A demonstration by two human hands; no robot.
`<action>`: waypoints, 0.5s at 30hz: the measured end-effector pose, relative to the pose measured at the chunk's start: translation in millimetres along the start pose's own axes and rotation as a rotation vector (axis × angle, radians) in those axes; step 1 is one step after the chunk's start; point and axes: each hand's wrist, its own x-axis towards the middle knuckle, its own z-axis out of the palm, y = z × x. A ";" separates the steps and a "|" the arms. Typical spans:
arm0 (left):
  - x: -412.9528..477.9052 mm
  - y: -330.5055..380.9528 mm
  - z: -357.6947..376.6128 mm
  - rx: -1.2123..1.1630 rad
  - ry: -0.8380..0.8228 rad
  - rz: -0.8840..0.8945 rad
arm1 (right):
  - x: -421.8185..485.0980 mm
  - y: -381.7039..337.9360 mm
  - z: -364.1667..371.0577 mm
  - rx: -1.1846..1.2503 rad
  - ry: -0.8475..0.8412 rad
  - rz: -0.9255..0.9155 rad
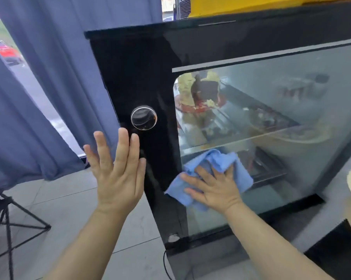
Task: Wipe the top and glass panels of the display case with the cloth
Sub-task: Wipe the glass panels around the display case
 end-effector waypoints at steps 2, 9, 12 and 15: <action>-0.4 0.4 4.2 -0.039 0.013 -0.008 | -18.5 34.6 0.5 -0.009 0.016 0.129; -14.7 4.4 27.7 0.005 -0.013 -0.110 | 39.7 -11.1 -0.8 0.067 0.149 0.456; -20.2 26.1 24.4 0.141 -0.096 -0.014 | -26.2 3.8 19.5 -0.002 0.082 0.137; 8.7 88.4 20.2 0.080 -0.095 0.174 | -45.4 63.3 14.3 0.072 0.074 0.398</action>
